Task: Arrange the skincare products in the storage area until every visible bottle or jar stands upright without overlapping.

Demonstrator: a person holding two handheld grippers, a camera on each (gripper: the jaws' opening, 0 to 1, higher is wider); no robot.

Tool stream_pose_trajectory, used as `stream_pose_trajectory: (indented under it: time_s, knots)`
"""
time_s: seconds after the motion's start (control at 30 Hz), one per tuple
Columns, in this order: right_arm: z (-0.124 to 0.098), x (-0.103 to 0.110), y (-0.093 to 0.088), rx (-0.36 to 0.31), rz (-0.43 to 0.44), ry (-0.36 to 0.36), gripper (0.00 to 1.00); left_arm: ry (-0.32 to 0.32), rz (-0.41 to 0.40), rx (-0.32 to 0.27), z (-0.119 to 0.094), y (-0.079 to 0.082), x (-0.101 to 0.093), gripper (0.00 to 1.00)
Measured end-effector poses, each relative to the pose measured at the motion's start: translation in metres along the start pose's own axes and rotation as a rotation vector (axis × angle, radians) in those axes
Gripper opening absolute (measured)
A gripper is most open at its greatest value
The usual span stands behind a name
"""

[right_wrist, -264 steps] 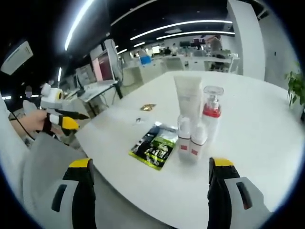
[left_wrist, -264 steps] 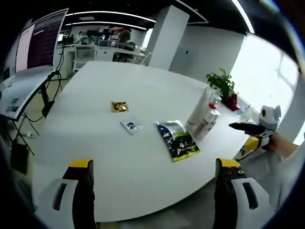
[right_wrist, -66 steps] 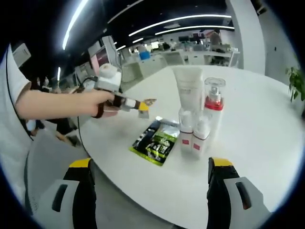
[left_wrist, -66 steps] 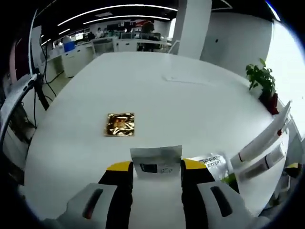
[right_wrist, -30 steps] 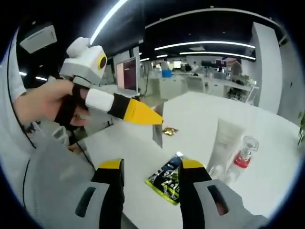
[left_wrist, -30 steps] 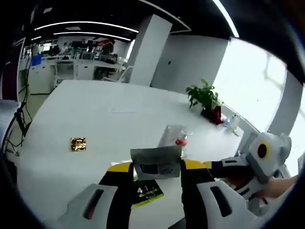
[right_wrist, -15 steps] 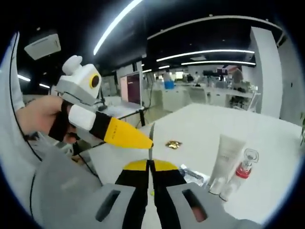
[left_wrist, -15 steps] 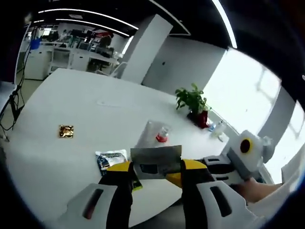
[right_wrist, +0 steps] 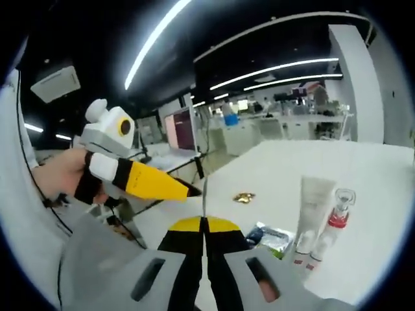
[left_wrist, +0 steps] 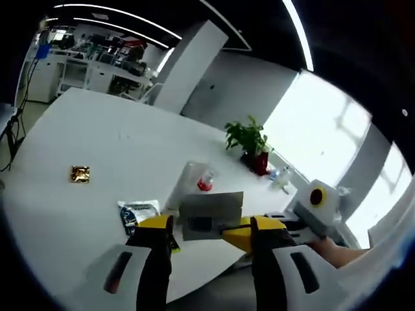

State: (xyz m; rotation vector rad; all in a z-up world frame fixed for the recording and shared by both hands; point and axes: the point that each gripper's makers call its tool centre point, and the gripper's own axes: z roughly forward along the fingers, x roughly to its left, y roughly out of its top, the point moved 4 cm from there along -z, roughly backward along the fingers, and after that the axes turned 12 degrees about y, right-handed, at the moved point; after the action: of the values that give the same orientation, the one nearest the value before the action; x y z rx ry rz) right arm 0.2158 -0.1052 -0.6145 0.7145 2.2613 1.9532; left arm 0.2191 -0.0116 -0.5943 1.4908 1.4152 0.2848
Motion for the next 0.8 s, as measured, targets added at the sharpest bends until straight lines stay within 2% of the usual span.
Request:
stream_pose_trajectory:
  time_s: [0.23,0.3,0.43,0.47,0.5,0.57,0.67,0.8]
  knots:
    - [-0.001,0.005,0.009,-0.084,0.071,0.046,0.01,-0.009,-0.051,-0.041,-0.014,0.0,0.014,0.5]
    - [-0.002,0.006,0.011,-0.115,0.098,0.058,0.01,-0.042,-0.082,-0.047,-0.018,-0.002,0.014,0.51]
    - [-0.004,0.012,0.014,-0.161,0.153,0.087,0.01,-0.102,-0.095,-0.046,-0.023,-0.005,0.014,0.53]
    - [-0.005,0.015,0.015,-0.177,0.175,0.105,0.01,-0.129,-0.102,-0.049,-0.024,-0.005,0.012,0.54]
    - [-0.005,0.016,0.016,-0.19,0.193,0.116,0.01,-0.184,-0.137,-0.054,-0.026,-0.004,0.007,0.56]
    - [-0.007,0.018,0.019,-0.218,0.229,0.132,0.01,-0.25,-0.202,-0.041,-0.028,-0.006,0.003,0.58]
    - [-0.008,0.02,0.024,-0.263,0.273,0.161,0.01,-0.294,-0.261,-0.079,-0.03,-0.003,0.001,0.56]
    - [-0.008,0.028,0.033,-0.328,0.351,0.222,0.01,-0.321,-0.274,-0.084,-0.033,-0.006,-0.004,0.5]
